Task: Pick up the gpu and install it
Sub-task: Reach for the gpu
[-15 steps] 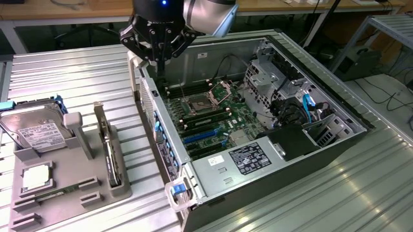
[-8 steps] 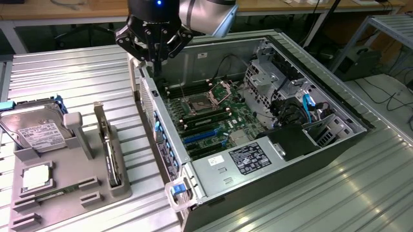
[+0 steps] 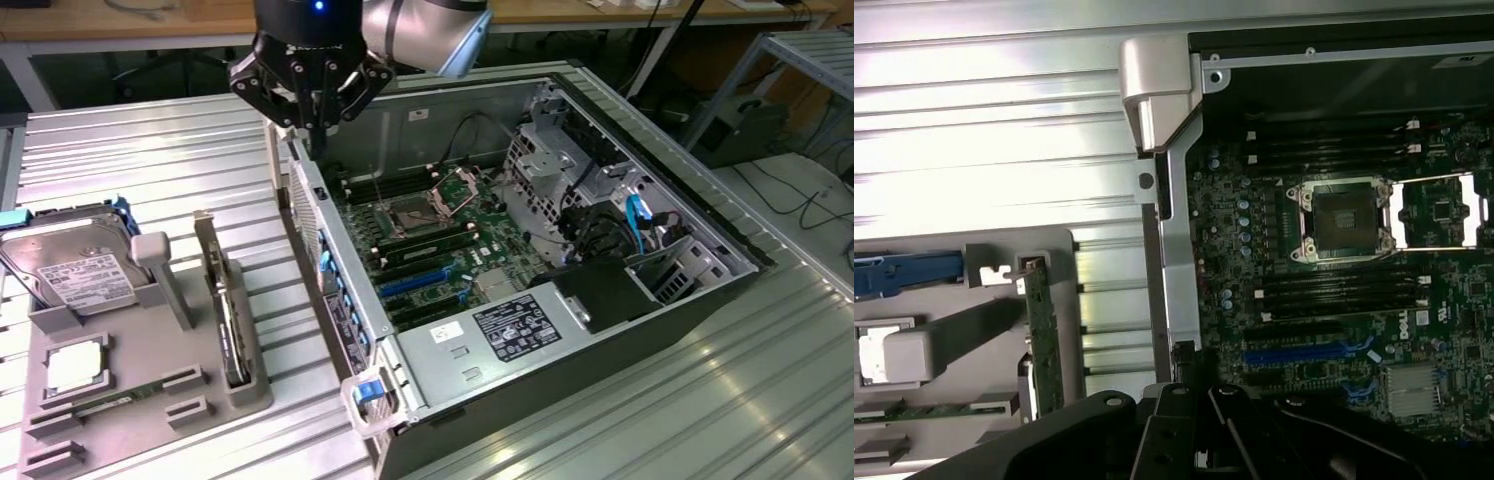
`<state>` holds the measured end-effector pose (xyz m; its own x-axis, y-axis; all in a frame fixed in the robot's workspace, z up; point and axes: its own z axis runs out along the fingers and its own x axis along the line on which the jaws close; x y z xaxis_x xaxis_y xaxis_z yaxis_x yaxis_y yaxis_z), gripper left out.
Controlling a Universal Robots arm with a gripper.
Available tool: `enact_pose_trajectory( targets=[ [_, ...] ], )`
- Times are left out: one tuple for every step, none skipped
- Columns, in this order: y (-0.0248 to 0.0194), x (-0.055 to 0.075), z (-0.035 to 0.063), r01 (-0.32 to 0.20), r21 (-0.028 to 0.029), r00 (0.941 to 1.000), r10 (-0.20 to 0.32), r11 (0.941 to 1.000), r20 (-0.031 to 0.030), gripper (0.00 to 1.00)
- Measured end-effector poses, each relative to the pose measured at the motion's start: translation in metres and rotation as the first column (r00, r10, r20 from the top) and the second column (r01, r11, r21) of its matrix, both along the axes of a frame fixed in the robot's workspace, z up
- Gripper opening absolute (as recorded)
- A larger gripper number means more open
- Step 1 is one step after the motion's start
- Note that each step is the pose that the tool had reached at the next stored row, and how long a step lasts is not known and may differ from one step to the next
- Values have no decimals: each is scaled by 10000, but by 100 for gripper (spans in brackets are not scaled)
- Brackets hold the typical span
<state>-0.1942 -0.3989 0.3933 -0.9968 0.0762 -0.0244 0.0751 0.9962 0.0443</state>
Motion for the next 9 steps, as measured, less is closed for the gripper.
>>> enact_pose_trajectory(
  targets=[
    [0, -9, 0, 0, 1, 10000, 0, 10000, 1, 11],
    [0, -19, 0, 0, 1, 10000, 0, 10000, 1, 11],
    [0, -30, 0, 0, 0, 10000, 0, 10000, 1, 11],
    [0, -40, 0, -1, 0, 10000, 1, 10000, 0, 11],
    [0, -50, 0, 0, 1, 10000, 0, 10000, 0, 11],
    [0, -60, 0, 0, 0, 10000, 0, 10000, 1, 11],
    [0, -71, 0, 0, 1, 10000, 0, 10000, 1, 11],
    [0, -81, 0, 0, 1, 10000, 0, 10000, 0, 11],
    [0, -93, 0, 1, 0, 10000, -1, 10000, 0, 11]
  ],
)
